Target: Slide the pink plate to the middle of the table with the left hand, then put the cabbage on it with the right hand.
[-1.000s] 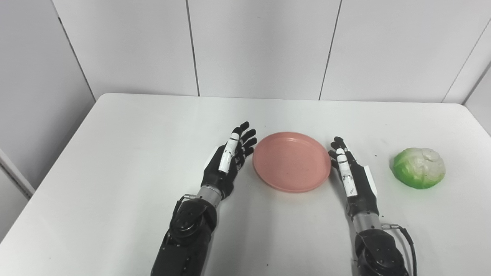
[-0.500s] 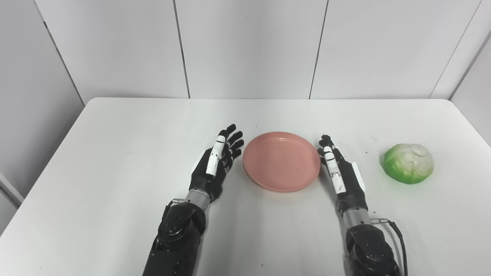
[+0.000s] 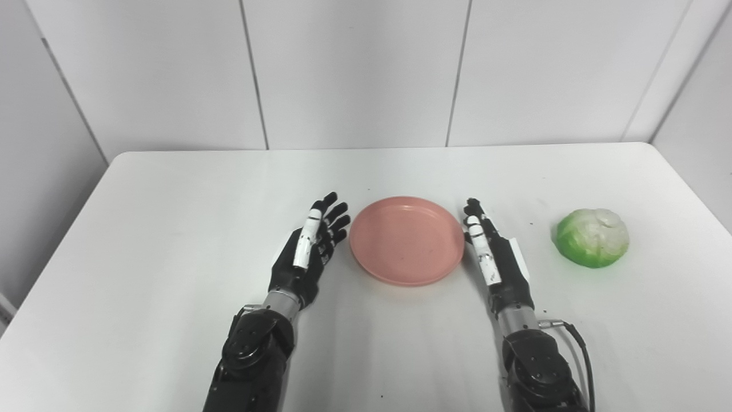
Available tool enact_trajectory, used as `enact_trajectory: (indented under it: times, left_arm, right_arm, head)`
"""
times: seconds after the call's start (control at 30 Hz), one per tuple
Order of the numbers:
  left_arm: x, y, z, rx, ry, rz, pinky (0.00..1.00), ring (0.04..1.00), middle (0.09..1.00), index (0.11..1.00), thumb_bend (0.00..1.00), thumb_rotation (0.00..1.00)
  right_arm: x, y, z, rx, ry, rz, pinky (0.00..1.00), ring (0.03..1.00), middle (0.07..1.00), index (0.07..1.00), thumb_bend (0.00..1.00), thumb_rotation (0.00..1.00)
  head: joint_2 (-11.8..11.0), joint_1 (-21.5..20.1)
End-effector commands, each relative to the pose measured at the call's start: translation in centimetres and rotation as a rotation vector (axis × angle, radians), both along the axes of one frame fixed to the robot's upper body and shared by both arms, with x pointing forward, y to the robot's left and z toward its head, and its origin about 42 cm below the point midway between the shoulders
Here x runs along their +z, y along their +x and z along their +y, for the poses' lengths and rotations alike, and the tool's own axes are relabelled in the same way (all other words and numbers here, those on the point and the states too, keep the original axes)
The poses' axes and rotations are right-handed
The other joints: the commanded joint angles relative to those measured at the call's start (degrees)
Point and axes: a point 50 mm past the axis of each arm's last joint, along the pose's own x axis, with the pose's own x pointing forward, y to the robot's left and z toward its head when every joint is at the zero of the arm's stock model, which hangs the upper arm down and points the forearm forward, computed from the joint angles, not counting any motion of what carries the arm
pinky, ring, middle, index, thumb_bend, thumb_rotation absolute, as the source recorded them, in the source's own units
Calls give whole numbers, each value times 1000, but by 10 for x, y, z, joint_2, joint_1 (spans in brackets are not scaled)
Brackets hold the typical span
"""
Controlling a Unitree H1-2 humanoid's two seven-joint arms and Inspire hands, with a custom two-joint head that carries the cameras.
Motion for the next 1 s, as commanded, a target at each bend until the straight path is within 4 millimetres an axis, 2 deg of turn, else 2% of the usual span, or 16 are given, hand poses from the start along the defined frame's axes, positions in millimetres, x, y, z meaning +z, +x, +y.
enact_trajectory:
  times: [0.0,0.27,0.57,0.73,0.83,0.97]
  left_arm:
    - [13,7,3,-4,-6,-69,970,939,938,940,452,1000]
    - [5,8,14,-15,6,-64,958,941,939,940,449,1000]
    - [-2,12,22,-20,3,-62,981,955,951,946,460,1000]
    - [-5,16,31,-8,15,-64,982,951,950,952,465,1000]
    - [-8,19,37,2,12,-65,974,947,943,947,460,1000]
    - [-10,27,49,9,15,-72,992,948,947,953,450,1000]
  right_arm:
    - [19,8,-3,-30,-59,-125,913,944,937,934,288,1000]
    - [56,19,-10,-129,-255,-291,886,922,921,920,537,1000]
    - [102,30,-20,-193,-384,-412,855,903,913,911,672,1000]
    - [128,22,-30,-223,-426,-473,843,901,915,918,712,1000]
    - [136,17,-34,-241,-452,-492,833,893,909,911,744,994]
    - [147,10,-43,-281,-525,-501,829,887,904,916,804,918]
  head:
    - [-1,0]
    - [-13,-42]
    - [-22,-63]
    - [-29,-90]
    - [-31,-110]
    - [-32,-129]
